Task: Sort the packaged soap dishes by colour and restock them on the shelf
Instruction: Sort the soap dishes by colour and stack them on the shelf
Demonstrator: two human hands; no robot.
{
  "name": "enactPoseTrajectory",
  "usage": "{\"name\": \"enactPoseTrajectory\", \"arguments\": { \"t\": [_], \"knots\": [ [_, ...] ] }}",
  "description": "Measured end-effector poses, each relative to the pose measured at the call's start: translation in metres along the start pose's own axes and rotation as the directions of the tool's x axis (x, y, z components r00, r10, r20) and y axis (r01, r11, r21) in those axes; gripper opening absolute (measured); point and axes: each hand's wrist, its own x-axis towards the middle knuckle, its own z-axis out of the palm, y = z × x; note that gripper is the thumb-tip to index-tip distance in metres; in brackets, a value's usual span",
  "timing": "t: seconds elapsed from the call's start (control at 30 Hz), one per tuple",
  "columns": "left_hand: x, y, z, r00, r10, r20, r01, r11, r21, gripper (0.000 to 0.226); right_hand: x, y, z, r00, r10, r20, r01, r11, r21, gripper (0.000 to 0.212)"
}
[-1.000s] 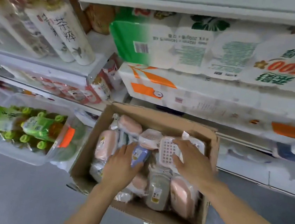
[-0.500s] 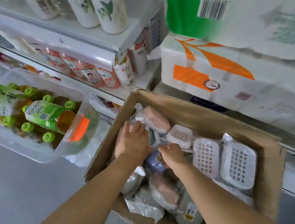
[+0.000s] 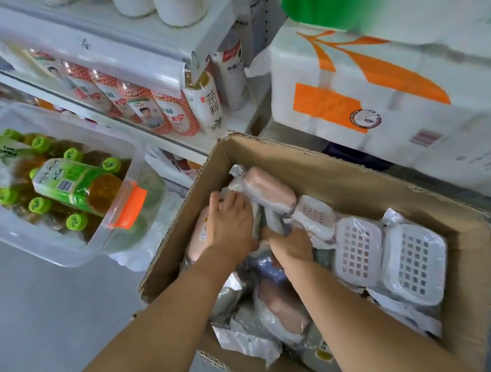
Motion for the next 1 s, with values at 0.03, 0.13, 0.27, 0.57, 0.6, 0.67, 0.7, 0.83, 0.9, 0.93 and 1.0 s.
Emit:
{"name": "enactPoseTrajectory", "arguments": {
  "t": [0.03,0.13,0.27,0.57,0.6,0.67,0.7,0.83,0.9,0.93,1.0],
  "knots": [
    [-0.003,0.000,-0.002,1.000,-0.008,0.011,0.009,0.998,-0.056,0.069,-0.003,0.001,-0.005,1.000,-0.009,-0.011,0.009,0.999,0.032,0.042],
    [-0.020,0.004,-0.010,0.999,-0.011,-0.031,0.004,0.973,-0.233,0.055,-0.016,0.004,-0.023,1.000,-0.021,0.012,0.021,0.998,0.059,0.061],
    [-0.054,0.021,-0.031,0.996,-0.009,-0.084,-0.025,0.919,-0.393,0.050,-0.041,0.007,-0.058,0.993,-0.100,0.055,0.096,0.993,0.073,0.044],
    [-0.102,0.083,-0.114,0.974,-0.228,0.008,0.080,0.305,-0.949,0.057,-0.092,0.003,-0.183,0.993,-0.084,0.079,0.073,0.989,0.132,0.050],
    [-0.107,0.094,-0.120,0.974,-0.227,0.016,0.069,0.228,-0.971,0.056,-0.099,0.005,-0.203,0.992,-0.077,0.098,0.057,0.981,0.185,0.046],
    [-0.119,0.118,-0.128,0.980,-0.190,0.057,0.072,0.071,-0.995,0.058,-0.113,0.014,-0.242,0.987,-0.105,0.123,0.070,0.964,0.257,0.045],
    [-0.124,0.133,-0.130,0.983,-0.165,0.078,0.077,-0.012,-0.997,0.060,-0.119,0.020,-0.262,0.984,-0.129,0.124,0.092,0.959,0.269,0.048],
    [-0.148,0.203,-0.153,0.992,-0.034,0.123,0.109,-0.282,-0.953,0.069,-0.144,0.046,-0.340,0.978,-0.195,0.075,0.165,0.939,0.302,0.057],
    [-0.160,0.247,-0.166,0.992,0.030,0.125,0.127,-0.353,-0.927,0.071,-0.158,0.061,-0.383,0.968,-0.251,0.032,0.232,0.931,0.283,0.064],
    [-0.167,0.270,-0.173,0.992,0.057,0.117,0.129,-0.354,-0.926,0.071,-0.166,0.070,-0.407,0.958,-0.285,0.022,0.268,0.921,0.282,0.070],
    [-0.181,0.319,-0.186,0.990,0.124,0.061,0.099,-0.334,-0.937,0.072,-0.181,0.091,-0.454,0.942,-0.334,0.003,0.319,0.903,0.288,0.080]
  ]
}}
